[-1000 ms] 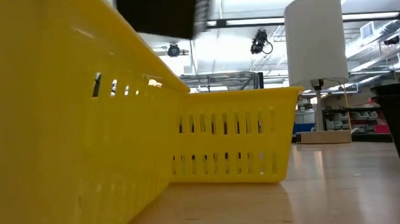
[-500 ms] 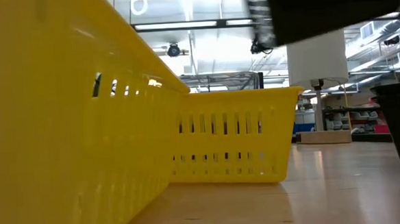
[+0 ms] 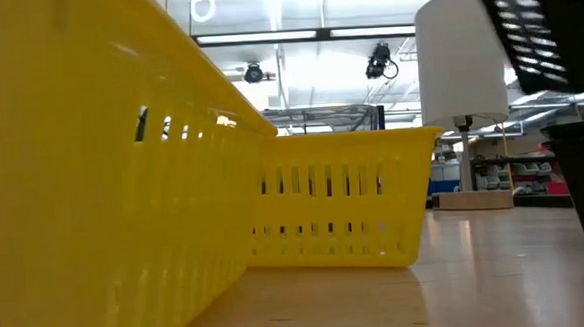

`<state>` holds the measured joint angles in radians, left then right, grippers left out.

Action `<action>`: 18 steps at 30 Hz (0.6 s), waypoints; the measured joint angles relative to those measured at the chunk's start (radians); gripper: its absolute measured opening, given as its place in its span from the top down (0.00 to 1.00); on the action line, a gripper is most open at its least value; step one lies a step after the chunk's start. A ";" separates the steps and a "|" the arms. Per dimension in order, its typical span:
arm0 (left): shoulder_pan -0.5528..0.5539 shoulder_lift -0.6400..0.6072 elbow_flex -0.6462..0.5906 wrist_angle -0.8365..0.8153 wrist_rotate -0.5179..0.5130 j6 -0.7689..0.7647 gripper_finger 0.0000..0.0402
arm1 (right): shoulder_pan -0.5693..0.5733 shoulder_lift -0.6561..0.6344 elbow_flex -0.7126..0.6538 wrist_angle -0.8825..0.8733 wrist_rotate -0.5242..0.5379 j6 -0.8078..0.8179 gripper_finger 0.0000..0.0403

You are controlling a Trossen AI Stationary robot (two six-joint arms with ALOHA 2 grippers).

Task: Stack baskets on shelf by color
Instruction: Stack the black bin on the black bin

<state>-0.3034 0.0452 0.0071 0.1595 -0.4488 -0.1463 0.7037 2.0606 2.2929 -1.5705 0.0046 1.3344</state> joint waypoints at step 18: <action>0.000 0.000 0.000 0.000 0.000 0.000 0.93 | 0.022 -0.003 -0.163 0.000 0.055 0.055 0.98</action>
<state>-0.3031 0.0452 0.0067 0.1593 -0.4484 -0.1463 0.7258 2.0571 2.1298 -1.5709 0.0593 1.3895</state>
